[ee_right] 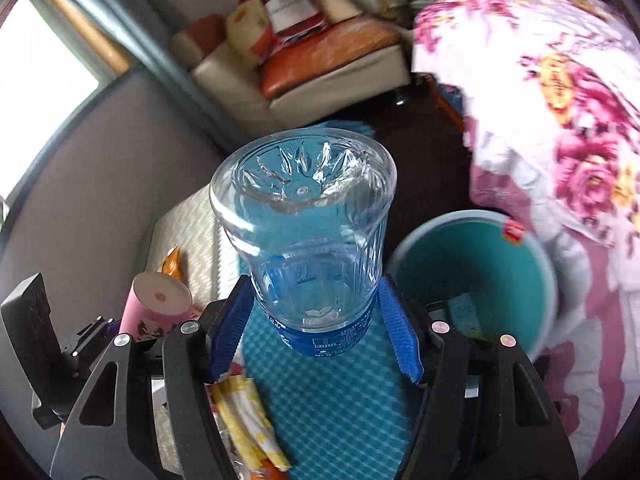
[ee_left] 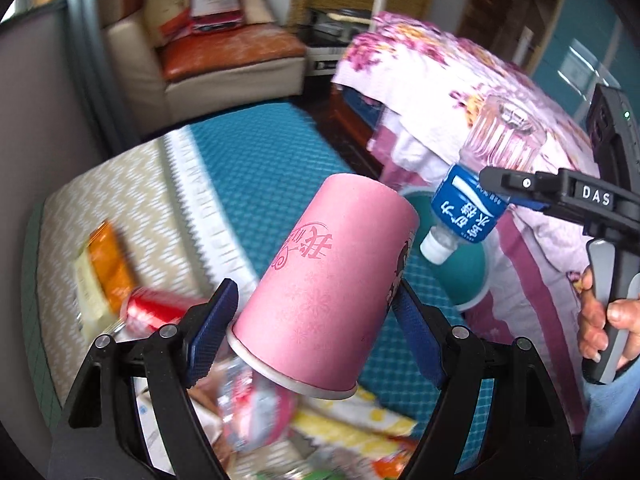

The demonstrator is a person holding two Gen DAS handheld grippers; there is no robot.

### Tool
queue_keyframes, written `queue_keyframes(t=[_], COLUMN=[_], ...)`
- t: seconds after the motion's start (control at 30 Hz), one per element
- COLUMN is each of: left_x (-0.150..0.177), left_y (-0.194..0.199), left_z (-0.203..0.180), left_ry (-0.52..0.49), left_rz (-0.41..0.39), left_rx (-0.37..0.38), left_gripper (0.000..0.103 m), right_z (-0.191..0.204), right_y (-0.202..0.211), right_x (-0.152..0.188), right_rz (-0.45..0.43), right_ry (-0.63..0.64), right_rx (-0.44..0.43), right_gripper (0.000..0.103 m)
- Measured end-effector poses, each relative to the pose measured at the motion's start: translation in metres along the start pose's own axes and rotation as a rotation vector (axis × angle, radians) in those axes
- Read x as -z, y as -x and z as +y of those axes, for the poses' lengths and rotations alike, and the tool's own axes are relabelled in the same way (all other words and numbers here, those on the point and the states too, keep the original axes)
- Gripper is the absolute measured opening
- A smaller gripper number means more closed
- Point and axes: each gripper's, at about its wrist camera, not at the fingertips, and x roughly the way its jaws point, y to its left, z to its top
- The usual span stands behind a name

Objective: Collect trash
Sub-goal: 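Carry the pink cup and bottle over the wastebasket and open both tools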

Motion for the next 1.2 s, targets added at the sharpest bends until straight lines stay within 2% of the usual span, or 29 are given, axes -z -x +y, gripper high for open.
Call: queue_keyframes(t=[0.3, 0.67, 0.9, 1.2], left_x=[-0.025, -0.031, -0.031, -0.025], left_y=[-0.05, -0.124, -0.141, -0.135], left_z=[-0.073, -0.136, -0.15, -0.139], left_ry=[-0.123, -0.224, -0.231, -0.181], left_rz=[0.063, 0.195, 0.218, 0.201], left_rx=[0.026, 0.037, 0.021, 0.025], left_gripper=[0.079, 0.082, 0.087, 0.088], right_z=[-0.076, -0.139, -0.158, -0.158], right_y=[0.035, 0.035, 0.03, 0.017], right_x=[0.01, 0.022, 0.025, 0.023], right_rz=[-0.076, -0.077, -0.065, -0.039], right_ry=[-0.136, -0.248, -0.276, -0.269], right_rx=[0.057, 0.117, 0.135, 0.142], right_gripper=[0.061, 0.061, 0.061, 0.061])
